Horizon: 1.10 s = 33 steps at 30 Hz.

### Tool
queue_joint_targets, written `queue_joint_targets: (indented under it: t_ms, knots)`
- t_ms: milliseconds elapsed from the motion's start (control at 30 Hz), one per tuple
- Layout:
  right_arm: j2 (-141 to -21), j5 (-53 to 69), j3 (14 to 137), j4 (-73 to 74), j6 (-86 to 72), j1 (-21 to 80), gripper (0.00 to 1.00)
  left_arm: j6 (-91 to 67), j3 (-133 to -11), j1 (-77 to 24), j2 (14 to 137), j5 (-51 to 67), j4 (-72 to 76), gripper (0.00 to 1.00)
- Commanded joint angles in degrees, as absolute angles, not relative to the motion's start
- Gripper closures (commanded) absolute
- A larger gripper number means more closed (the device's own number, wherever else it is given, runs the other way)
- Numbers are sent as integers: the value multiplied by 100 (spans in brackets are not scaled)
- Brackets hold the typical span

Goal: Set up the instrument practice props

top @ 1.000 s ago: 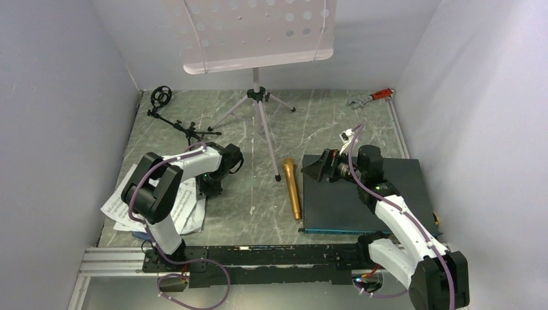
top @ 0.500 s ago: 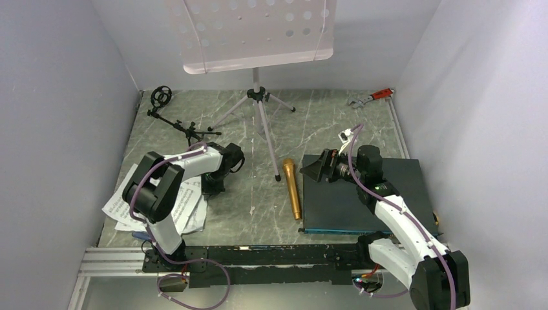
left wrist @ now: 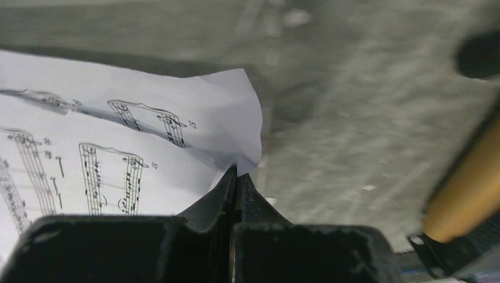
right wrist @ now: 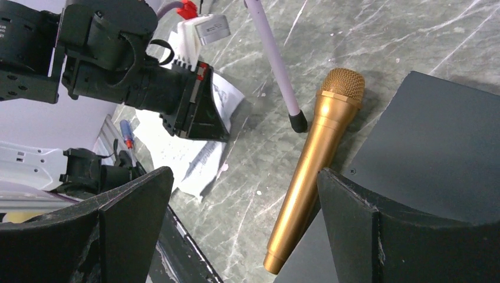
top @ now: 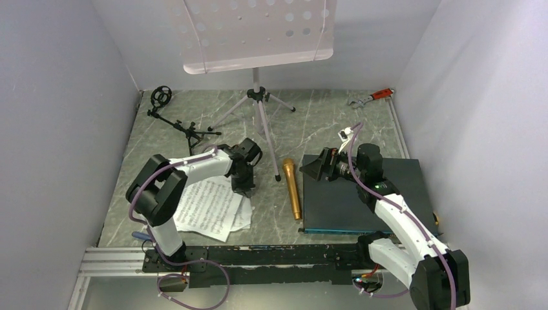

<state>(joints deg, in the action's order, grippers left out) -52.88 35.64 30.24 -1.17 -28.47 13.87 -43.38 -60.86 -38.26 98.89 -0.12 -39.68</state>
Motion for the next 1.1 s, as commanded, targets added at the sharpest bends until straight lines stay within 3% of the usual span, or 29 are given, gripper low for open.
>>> queue_joint_targets:
  t_ms: [0,133,167,233,267,367,467,733,1067]
  knots:
    - [-5321,3619,3264,-233,-2706,1415,3,-4510,-6308,-4071,10080,1221,-3104,97]
    - [-5325,3647,3304,-156,-2634,1423,3,-4592,-6269,-4218,9971,1332,-2934,92]
    - [-5318,3643,3303,-146,-2623,1432,3,-4573,-6239,-4232,9896,1331,-2898,84]
    - [-5322,3596,3315,-95,-2597,1441,3,-4510,-6078,-4241,9638,1376,-2716,51]
    - [-5332,3578,3321,-88,-2586,1456,3,-4487,-5975,-4242,9465,1386,-2598,41]
    - [-5373,3576,3301,-167,-2624,1500,3,-4441,-5625,-4245,8887,1426,-2156,22]
    - [-5448,3558,3284,-267,-2680,1619,3,-4437,-5360,-4234,8380,1359,-1848,11]
    - [-5961,3255,3525,-68,-2535,2117,3,-4684,-4643,-3850,7708,1849,-966,7]
    - [-6736,2995,3613,-524,-2887,3063,5,-5089,-3254,-2288,6713,2830,-210,8]
